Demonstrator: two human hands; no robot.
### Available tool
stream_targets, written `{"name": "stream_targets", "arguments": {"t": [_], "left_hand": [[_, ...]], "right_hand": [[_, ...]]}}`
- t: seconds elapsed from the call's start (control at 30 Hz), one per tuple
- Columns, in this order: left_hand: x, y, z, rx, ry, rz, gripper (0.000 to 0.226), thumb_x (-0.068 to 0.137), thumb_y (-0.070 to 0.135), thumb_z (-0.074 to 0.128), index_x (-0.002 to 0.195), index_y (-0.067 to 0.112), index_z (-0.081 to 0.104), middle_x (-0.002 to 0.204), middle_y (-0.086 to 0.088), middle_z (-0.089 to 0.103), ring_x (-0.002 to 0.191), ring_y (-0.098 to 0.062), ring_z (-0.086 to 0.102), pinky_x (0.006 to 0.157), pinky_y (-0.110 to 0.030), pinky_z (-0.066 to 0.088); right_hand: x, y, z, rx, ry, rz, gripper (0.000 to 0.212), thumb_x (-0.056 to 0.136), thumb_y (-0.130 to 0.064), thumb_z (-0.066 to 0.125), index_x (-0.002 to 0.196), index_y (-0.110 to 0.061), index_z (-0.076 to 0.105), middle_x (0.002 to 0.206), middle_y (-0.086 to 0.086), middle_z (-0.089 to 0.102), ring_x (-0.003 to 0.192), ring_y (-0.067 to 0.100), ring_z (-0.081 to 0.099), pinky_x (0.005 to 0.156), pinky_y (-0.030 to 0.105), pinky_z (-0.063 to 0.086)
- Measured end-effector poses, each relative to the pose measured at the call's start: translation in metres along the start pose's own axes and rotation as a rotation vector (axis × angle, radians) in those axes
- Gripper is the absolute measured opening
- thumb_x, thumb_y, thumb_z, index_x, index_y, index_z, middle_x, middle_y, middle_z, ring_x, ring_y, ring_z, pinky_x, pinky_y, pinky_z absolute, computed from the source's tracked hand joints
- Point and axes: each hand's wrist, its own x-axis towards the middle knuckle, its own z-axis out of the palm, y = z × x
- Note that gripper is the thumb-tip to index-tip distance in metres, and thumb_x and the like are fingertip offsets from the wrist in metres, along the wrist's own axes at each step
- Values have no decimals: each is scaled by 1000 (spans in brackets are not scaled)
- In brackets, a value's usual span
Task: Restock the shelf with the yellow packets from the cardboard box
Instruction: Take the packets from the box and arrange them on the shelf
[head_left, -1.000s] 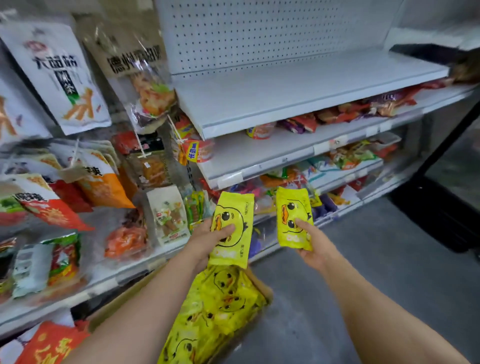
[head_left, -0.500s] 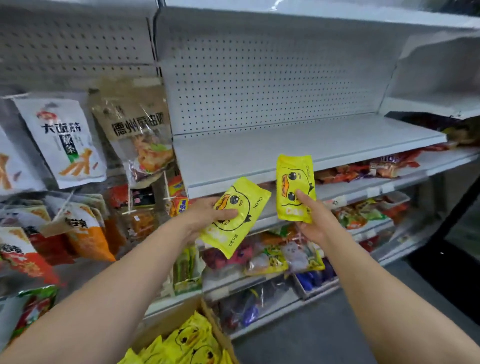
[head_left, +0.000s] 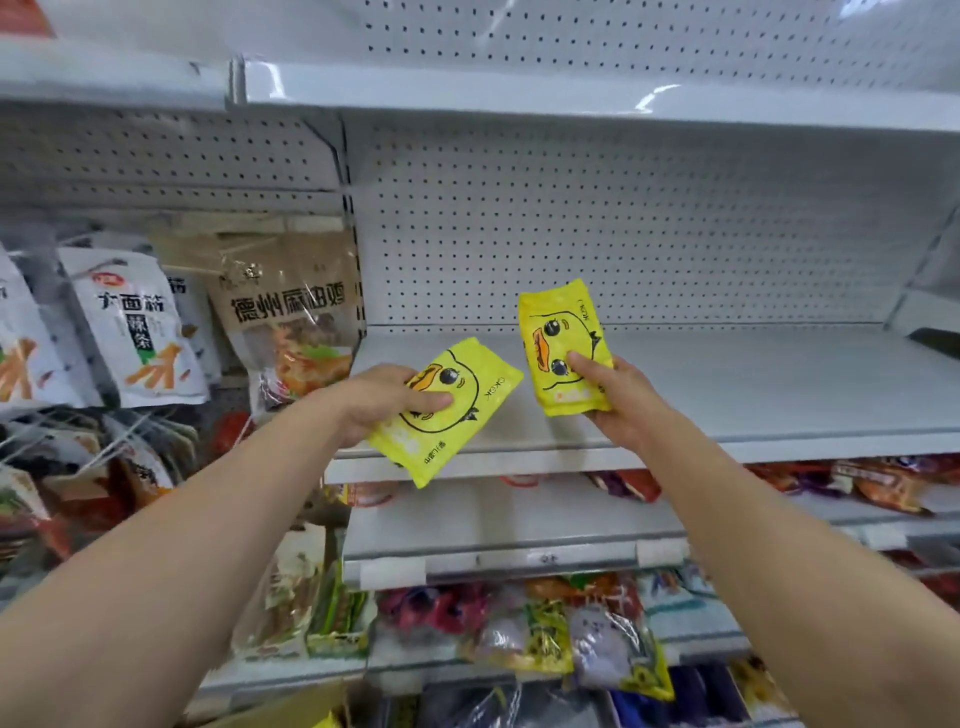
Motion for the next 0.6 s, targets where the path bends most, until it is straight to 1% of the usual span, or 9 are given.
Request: {"name": "stream_targets", "arguments": {"t": [0.07, 0.13, 0.2, 0.23, 0.3, 0.33, 0.37, 0.47, 0.6], "left_hand": [[5, 10, -7, 55, 19, -6, 37, 82, 20, 77, 114, 7, 65, 102, -12, 74, 92, -30, 71, 88, -45, 57], [12, 18, -15, 112, 33, -6, 35, 79, 17, 79, 110, 7, 65, 98, -10, 75, 92, -29, 72, 88, -44, 57], [18, 26, -25, 154, 31, -3, 37, 77, 13, 81, 109, 7, 65, 96, -10, 76, 90, -28, 72, 85, -44, 58], [21, 28, -30, 168, 27, 1, 36, 76, 12, 81, 108, 8, 65, 93, -8, 76, 85, -26, 73, 80, -41, 60], [25, 29, -39, 201, 9, 9, 30, 78, 10, 79, 105, 12, 65, 86, -4, 76, 72, -19, 73, 62, -31, 60], [28, 29, -42, 217, 2, 16, 29, 79, 10, 78, 104, 13, 65, 86, -3, 76, 69, -17, 73, 58, -29, 59], [32, 28, -45, 227, -7, 26, 28, 79, 10, 78, 104, 13, 65, 87, -4, 76, 69, -17, 73, 57, -28, 58], [42, 21, -51, 221, -23, 46, 27, 77, 11, 80, 100, 14, 66, 90, -6, 76, 75, -21, 73, 64, -32, 59], [58, 7, -52, 39, 11, 6, 26, 77, 10, 79, 100, 11, 68, 97, -13, 75, 86, -29, 72, 83, -46, 58]], "right_hand": [[13, -5, 3, -31, 2, -3, 40, 86, -15, 73, 124, -9, 63, 113, 12, 73, 95, 27, 72, 82, 39, 59], [23, -10, 4, -63, 11, -12, 42, 84, -15, 75, 124, -9, 62, 114, 12, 73, 99, 28, 71, 85, 39, 58], [26, -16, 8, -102, 20, -30, 39, 83, -14, 77, 119, -10, 64, 111, 10, 74, 97, 26, 72, 81, 37, 59], [28, -18, 10, -122, 22, -37, 35, 83, -13, 77, 116, -11, 64, 107, 9, 75, 92, 24, 73, 77, 35, 59], [30, -20, 16, -148, 35, -43, 30, 83, -11, 77, 110, -12, 65, 100, 7, 76, 84, 21, 74, 71, 32, 59], [32, -21, 18, -156, 42, -50, 28, 82, -10, 77, 108, -13, 66, 99, 7, 76, 81, 20, 74, 68, 30, 59], [35, -21, 20, -165, 48, -59, 28, 82, -10, 77, 108, -13, 66, 99, 7, 76, 81, 20, 74, 66, 30, 59], [42, -16, 28, -169, 67, -65, 31, 81, -11, 79, 109, -12, 67, 103, 10, 76, 82, 21, 74, 68, 31, 60], [54, -8, 33, -154, 104, -49, 45, 78, -12, 82, 118, -8, 64, 105, 11, 75, 90, 26, 73, 72, 34, 59]]}}
